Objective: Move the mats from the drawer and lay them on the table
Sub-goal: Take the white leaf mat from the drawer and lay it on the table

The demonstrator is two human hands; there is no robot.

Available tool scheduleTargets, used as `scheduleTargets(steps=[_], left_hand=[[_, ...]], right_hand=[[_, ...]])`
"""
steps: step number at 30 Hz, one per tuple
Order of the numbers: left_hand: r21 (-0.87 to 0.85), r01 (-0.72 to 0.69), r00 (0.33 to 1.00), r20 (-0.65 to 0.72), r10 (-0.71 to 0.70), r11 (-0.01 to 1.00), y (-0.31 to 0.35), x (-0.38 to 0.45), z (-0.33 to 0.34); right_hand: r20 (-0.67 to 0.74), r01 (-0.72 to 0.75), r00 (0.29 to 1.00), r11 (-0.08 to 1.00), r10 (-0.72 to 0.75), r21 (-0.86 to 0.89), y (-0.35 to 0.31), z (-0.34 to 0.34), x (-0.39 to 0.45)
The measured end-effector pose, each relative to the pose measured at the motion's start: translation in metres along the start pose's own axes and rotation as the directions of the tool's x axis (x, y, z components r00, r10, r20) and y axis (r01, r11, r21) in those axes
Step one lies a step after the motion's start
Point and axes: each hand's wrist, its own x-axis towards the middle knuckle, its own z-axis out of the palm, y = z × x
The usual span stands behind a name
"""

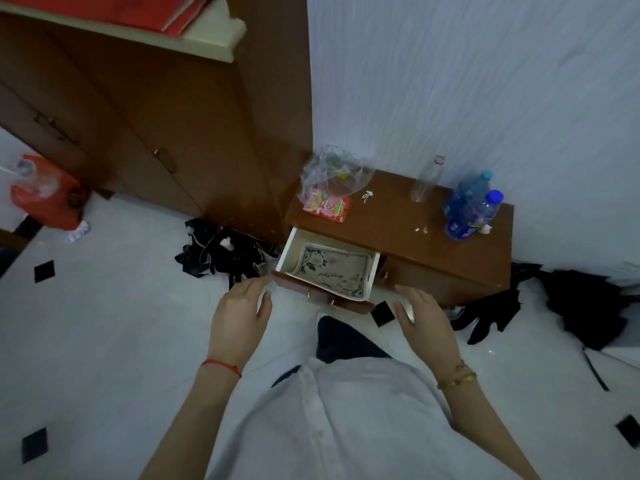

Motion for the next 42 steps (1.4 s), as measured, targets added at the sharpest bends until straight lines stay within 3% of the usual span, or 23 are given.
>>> scheduleTargets(steps=[6, 15, 18, 25, 30, 35, 42], left_hand=[[-0.041, -0.058, 0.998, 0.008, 0.058, 0.998, -0.011, 0.079, 0.011], [-0.092, -0.095, 0.967, 0.230, 0.114, 0.991, -0.080, 0.158, 0.092], [-0.095, -0.044, 0.953, 0.294, 0.070, 0.995, -0.107, 0.169, 0.141], [-0.083, 0.096, 0.915, 0.399, -0.055, 0.992, -0.175, 0.167, 0.265], [-0.061, 0.201, 0.908, 0.386, -0.162, 0.978, -0.207, 0.159, 0.330], [-0.036, 0.249, 0.909, 0.353, -0.221, 0.968, -0.218, 0.146, 0.360], [-0.090, 0.360, 0.888, 0.340, -0.311, 0.929, -0.217, 0.150, 0.367]], right_hand=[[0.004, -0.072, 0.997, 0.997, 0.072, -0.024, 0.001, 0.017, 0.068], [-0.022, -0.344, 0.938, 0.938, 0.345, 0.034, 0.017, 0.099, 0.122], [-0.010, -0.425, 0.904, 0.902, 0.427, 0.077, 0.039, 0.144, 0.132], [0.032, -0.473, 0.881, 0.880, 0.472, 0.044, 0.109, 0.249, 0.145], [0.033, -0.501, 0.865, 0.865, 0.500, 0.034, 0.151, 0.308, 0.153], [-0.005, -0.535, 0.844, 0.842, 0.537, 0.067, 0.163, 0.339, 0.155], [-0.014, -0.633, 0.761, 0.746, 0.649, 0.207, 0.157, 0.345, 0.162]])
